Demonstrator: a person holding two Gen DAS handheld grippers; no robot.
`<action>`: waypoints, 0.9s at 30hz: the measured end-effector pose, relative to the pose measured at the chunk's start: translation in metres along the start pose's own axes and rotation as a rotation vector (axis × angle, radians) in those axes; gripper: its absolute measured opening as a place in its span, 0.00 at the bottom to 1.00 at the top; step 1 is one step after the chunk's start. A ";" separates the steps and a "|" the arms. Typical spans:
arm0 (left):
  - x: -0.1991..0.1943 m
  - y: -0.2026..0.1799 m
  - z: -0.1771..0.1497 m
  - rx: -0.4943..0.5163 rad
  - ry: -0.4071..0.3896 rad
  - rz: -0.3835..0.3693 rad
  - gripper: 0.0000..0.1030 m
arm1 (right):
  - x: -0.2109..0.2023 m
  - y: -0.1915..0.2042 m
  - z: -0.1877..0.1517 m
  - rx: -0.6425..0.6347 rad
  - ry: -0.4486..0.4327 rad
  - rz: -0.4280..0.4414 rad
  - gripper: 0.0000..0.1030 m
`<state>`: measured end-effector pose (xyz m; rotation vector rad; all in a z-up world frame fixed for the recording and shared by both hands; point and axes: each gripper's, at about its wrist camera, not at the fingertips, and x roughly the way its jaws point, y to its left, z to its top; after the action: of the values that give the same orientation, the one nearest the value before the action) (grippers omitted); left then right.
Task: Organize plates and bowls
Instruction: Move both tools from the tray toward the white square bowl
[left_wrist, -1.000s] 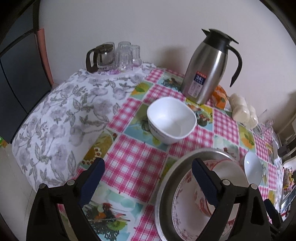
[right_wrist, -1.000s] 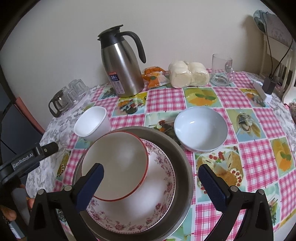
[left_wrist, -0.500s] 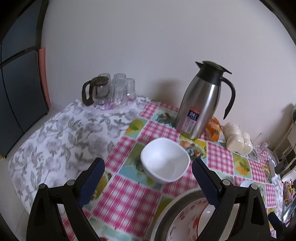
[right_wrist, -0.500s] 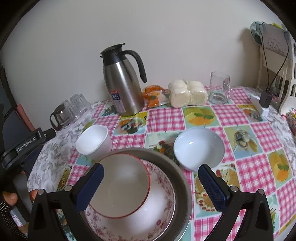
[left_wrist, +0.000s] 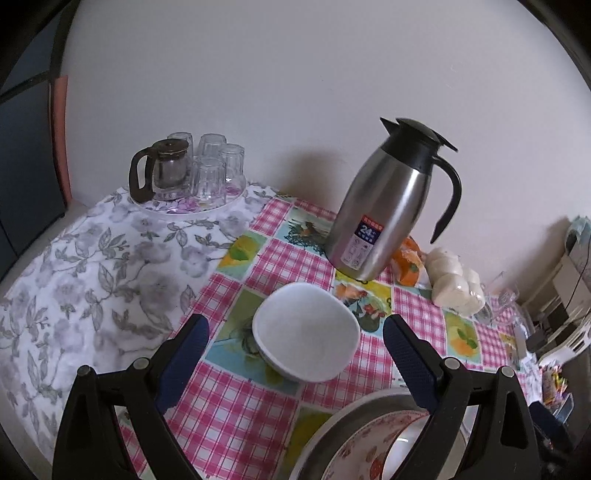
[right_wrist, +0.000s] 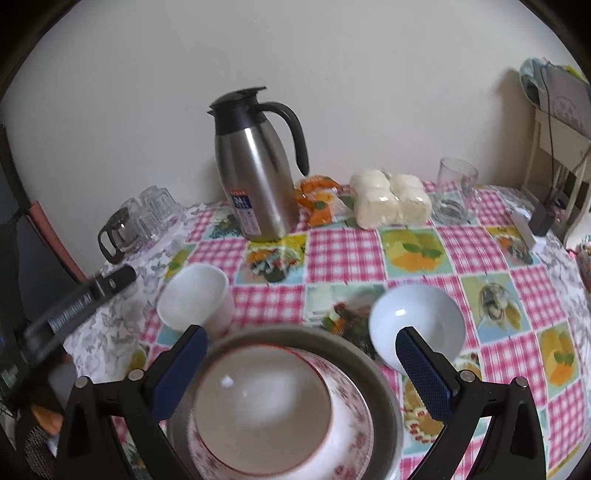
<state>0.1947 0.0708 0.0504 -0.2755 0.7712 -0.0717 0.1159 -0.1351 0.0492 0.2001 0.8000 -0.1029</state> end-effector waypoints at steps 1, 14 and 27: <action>0.001 0.002 0.001 -0.004 -0.002 0.008 0.93 | 0.000 0.004 0.004 -0.007 -0.003 -0.003 1.00; 0.022 0.043 0.012 -0.112 0.058 0.025 0.93 | 0.015 0.060 0.047 -0.137 0.028 -0.031 1.00; 0.031 0.067 0.025 -0.147 0.005 0.029 0.93 | 0.055 0.093 0.059 -0.171 0.052 -0.047 1.00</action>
<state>0.2317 0.1356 0.0279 -0.4037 0.7861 0.0114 0.2109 -0.0576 0.0631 0.0227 0.8614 -0.0738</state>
